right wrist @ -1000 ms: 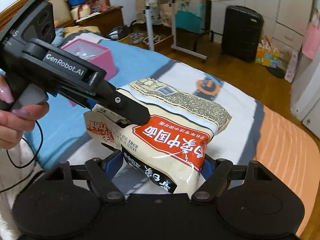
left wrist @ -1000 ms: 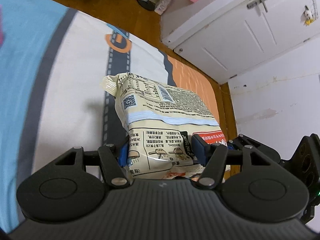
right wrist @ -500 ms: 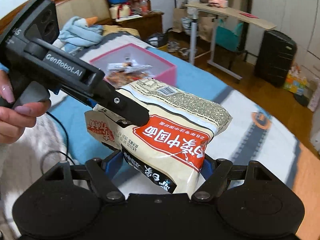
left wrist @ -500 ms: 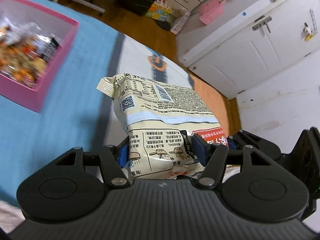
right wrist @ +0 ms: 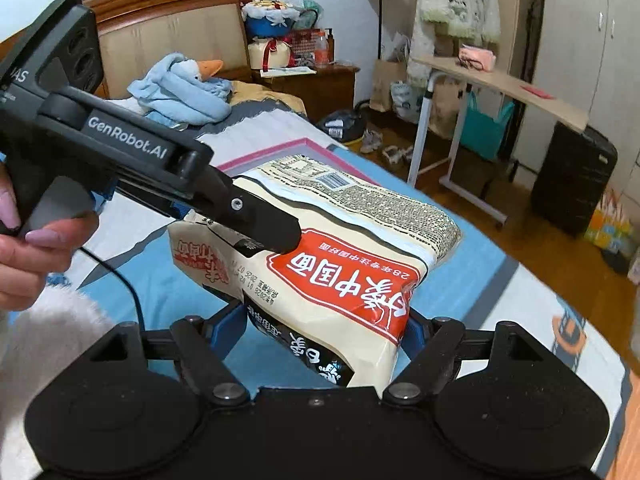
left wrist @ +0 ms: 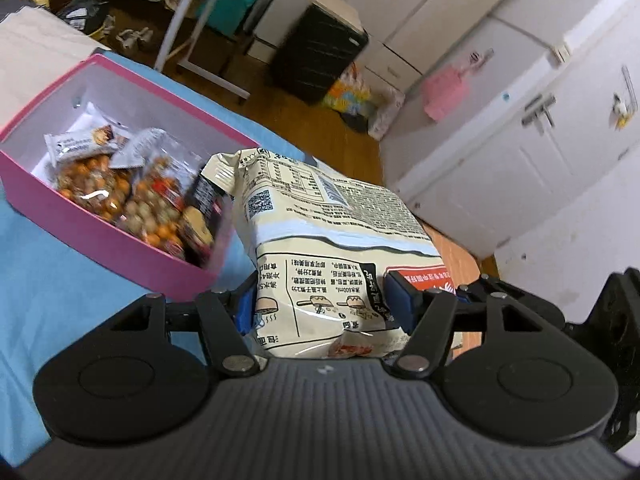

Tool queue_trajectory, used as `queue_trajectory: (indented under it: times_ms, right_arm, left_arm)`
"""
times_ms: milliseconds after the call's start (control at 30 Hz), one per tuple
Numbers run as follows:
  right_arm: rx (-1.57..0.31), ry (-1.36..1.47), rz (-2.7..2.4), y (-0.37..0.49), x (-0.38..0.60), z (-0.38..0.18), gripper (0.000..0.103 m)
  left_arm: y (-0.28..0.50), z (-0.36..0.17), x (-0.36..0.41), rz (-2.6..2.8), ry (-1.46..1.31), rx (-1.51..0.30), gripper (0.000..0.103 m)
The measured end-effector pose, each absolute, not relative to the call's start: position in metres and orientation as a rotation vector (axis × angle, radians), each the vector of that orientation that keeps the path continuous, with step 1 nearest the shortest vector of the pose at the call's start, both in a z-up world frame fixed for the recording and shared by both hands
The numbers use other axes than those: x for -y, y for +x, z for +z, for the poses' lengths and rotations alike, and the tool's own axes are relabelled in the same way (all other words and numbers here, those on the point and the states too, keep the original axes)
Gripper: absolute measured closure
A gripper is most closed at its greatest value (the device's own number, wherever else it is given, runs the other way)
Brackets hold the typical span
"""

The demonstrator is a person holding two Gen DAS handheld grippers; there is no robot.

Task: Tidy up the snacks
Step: 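Lift the beige bag with both tools and carry it over the pink box, then lower the beige bag into the box and open both tools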

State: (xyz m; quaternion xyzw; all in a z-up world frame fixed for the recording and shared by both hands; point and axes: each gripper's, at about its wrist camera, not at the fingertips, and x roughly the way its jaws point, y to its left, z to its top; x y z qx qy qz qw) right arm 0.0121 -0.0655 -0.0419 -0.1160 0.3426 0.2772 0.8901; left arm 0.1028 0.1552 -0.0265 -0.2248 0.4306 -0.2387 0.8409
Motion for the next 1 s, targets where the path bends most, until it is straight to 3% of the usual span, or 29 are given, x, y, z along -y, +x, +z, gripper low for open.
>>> queue_trajectory:
  times_ms: [400, 1000]
  right_arm:
    - [-0.672, -0.108, 0.552, 0.090, 0.035, -0.083, 0.021]
    - [-0.565, -0.257, 0.554, 0.113, -0.018, -0.129, 0.020]
  left_arm:
    - [0.196, -0.045, -0.174, -0.369, -0.390, -0.953, 0.038]
    - [0.242, -0.098, -0.225, -0.380, -0.404, -0.783, 0.040]
